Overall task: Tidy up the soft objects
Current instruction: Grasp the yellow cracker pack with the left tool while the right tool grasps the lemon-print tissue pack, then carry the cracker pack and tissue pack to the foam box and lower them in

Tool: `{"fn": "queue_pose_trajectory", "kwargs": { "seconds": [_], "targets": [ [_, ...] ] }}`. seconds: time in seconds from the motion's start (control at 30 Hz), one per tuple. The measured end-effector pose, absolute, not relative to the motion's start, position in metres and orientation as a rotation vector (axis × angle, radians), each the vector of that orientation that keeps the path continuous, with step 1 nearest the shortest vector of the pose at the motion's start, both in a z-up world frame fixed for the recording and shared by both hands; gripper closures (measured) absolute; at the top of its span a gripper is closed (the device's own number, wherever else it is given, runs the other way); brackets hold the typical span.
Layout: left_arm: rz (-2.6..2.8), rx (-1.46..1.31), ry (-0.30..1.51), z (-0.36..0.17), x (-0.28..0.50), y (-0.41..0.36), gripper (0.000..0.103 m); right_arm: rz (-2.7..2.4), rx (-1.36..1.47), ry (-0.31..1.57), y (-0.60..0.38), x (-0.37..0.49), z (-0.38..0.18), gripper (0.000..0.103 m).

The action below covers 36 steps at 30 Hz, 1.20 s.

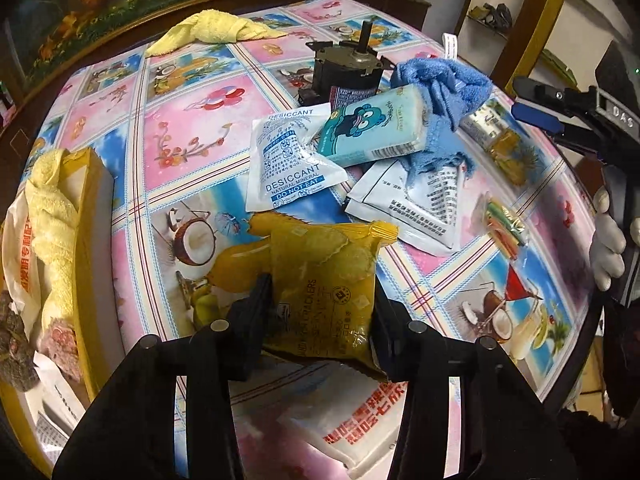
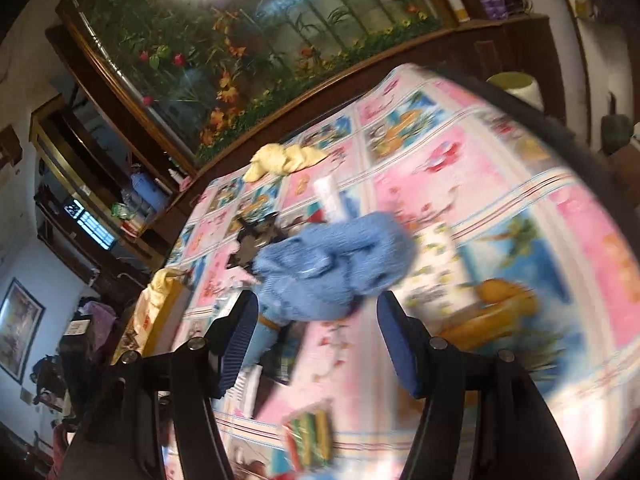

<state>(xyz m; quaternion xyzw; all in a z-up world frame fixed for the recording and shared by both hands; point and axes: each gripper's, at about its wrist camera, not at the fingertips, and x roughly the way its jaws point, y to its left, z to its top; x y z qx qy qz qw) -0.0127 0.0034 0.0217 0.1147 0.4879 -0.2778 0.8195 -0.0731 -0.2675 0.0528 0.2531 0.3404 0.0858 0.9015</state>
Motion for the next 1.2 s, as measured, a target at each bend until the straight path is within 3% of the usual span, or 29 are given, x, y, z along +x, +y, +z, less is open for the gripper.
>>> {"fn": "queue_pose_trajectory", "kwargs": {
  "seconds": [0.27,0.6,0.7,0.73,1.0,1.2],
  "targets": [
    [-0.573,0.035,0.926,0.058,-0.038,0.028,0.058,0.006,0.374,0.799,-0.310,-0.073,0.047,0.041],
    [-0.549,-0.121,0.846,0.082,-0.067,0.059,0.058,0.002,0.150,0.925,-0.269,-0.021,0.022,0.041],
    [-0.521,-0.175,0.843,0.082,-0.072,0.075,0.058,-0.006,0.141,0.933,-0.269,-0.013,0.019,0.043],
    [-0.514,-0.194,0.843,0.082,-0.074,0.080,0.058,0.003,0.151,0.935,-0.270,-0.013,0.019,0.052],
    [-0.399,-0.311,0.817,0.079,-0.087,0.143,0.058,0.011,0.245,0.932,-0.282,-0.061,0.028,0.055],
    [-0.256,-0.358,0.821,0.069,-0.099,0.191,0.058,0.113,0.290,0.842,-0.266,-0.096,0.069,0.055]
  ]
}}
